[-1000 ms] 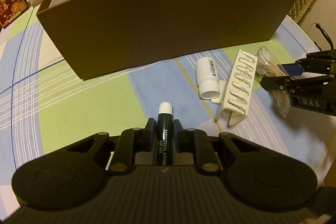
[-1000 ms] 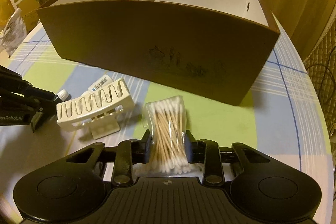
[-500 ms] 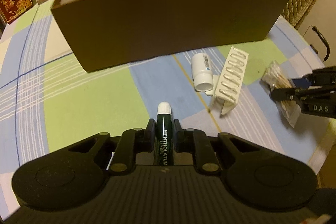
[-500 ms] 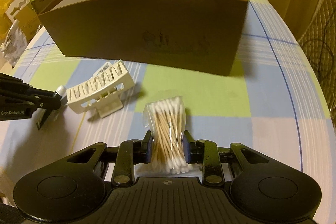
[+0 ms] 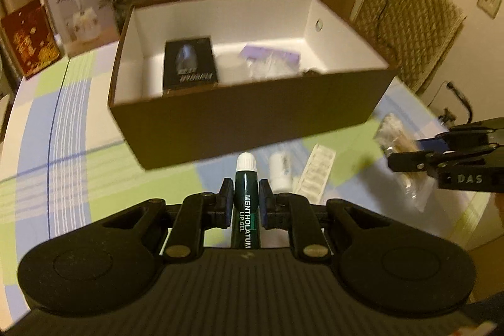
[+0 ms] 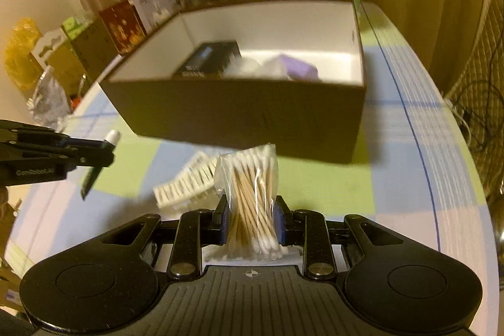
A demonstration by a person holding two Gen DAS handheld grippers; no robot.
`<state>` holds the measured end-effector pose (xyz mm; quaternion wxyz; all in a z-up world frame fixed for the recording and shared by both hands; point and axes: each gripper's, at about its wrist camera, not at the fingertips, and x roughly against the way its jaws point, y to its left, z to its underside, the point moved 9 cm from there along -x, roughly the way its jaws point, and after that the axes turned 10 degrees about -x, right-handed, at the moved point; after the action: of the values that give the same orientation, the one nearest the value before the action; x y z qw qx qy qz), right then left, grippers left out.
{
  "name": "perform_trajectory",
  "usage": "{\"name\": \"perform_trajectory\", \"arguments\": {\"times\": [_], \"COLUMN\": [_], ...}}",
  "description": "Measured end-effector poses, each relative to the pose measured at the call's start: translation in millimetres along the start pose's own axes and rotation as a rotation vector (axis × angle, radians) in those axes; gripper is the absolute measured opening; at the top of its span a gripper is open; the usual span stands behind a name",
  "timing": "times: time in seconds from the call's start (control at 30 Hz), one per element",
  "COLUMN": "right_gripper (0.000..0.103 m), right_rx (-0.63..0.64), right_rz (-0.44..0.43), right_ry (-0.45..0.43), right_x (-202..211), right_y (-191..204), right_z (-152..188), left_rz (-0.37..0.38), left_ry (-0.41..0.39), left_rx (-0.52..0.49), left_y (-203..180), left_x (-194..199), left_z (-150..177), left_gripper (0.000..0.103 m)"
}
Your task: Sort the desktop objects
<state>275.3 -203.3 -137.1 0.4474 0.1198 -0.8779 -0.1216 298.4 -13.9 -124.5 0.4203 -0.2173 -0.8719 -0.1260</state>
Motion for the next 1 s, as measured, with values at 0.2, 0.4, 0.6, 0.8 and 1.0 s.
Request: {"name": "perform_trajectory", "arguments": {"times": [0.2, 0.4, 0.6, 0.8, 1.0], "right_gripper": [0.025, 0.025, 0.025, 0.025, 0.025], "right_rx": [0.032, 0.054, 0.053, 0.044, 0.046], "right_rz": [-0.024, -0.037, -0.038, -0.024, 0.001], "right_ry": [-0.038, -0.077, -0.103, -0.103, -0.1], "right_x": [6.0, 6.5, -3.6, -27.0, -53.4], "right_y": [10.9, 13.8, 9.3, 1.1, -5.5], "right_z": [-26.1, -59.2, -95.7, -131.0, -160.3], "left_rz": [0.001, 0.009, 0.01, 0.016, 0.019], "left_ry": [-0.049, -0.085, -0.098, -0.091, -0.06], "left_rx": [-0.04, -0.057, -0.07, -0.073, -0.082], "left_y": [-2.9, -1.1, 6.2, 17.1, 25.3], "left_x": [5.0, -1.6, -19.5, -45.0, -76.9], "left_z": [-31.1, -65.6, -99.3, -129.0, -147.1], "left_gripper": [0.012, 0.013, 0.013, 0.013, 0.013]}}
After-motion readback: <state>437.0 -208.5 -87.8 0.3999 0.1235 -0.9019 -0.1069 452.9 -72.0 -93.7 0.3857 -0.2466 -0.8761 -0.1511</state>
